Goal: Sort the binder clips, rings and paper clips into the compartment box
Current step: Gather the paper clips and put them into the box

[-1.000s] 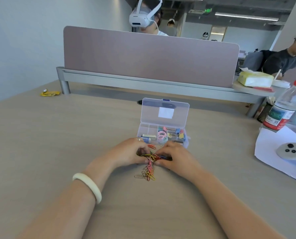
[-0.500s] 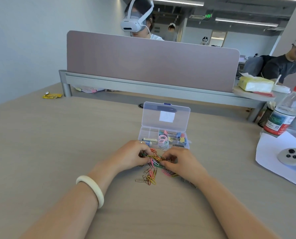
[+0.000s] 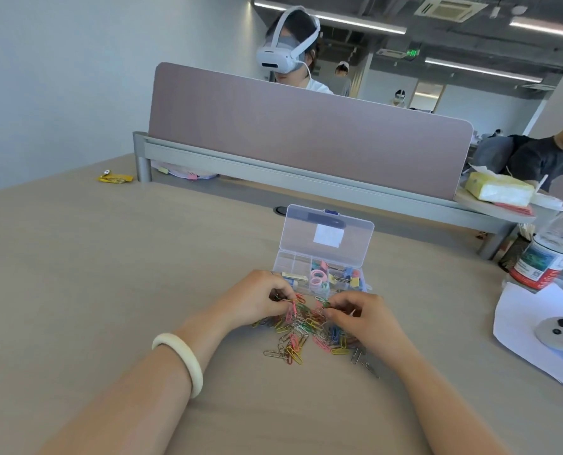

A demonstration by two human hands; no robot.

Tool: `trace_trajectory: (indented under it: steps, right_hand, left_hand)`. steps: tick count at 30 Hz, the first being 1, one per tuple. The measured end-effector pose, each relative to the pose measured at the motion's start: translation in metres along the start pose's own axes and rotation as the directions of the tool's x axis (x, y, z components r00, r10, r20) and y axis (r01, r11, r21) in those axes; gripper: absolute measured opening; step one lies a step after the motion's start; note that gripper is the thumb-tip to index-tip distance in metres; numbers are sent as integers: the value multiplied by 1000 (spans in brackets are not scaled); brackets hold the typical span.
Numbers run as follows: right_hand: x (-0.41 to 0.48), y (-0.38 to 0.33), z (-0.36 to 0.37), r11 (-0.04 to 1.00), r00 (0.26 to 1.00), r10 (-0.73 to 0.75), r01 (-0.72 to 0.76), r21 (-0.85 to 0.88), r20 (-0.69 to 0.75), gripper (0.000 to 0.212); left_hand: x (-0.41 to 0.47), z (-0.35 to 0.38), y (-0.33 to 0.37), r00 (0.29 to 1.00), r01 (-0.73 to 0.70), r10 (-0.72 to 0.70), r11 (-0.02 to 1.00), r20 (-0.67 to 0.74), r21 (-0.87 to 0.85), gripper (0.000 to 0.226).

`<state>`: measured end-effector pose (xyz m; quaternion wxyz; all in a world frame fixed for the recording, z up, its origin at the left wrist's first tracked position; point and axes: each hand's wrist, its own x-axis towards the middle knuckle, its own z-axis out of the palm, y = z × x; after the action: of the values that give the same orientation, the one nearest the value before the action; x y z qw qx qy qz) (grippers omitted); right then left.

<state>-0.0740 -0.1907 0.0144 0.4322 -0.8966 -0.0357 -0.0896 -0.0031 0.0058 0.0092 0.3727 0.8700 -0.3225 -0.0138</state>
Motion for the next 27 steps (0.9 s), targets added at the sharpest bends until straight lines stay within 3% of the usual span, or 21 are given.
trace_trajectory:
  steps: [11, 19, 27]
  right_hand:
    - [21, -15, -14, 973, 997, 42, -28, 229, -57, 11]
    - [89, -32, -15, 998, 996, 0, 5, 62, -85, 12]
    - [143, -2, 14, 997, 997, 10, -16, -81, -77, 7]
  left_hand:
    - [1, 1, -3, 999, 29, -29, 1000, -22, -3, 17]
    - [-1, 5, -7, 999, 30, -31, 999, -41, -31, 16]
    - [4, 7, -9, 999, 2, -1, 1000, -36, 14, 18]
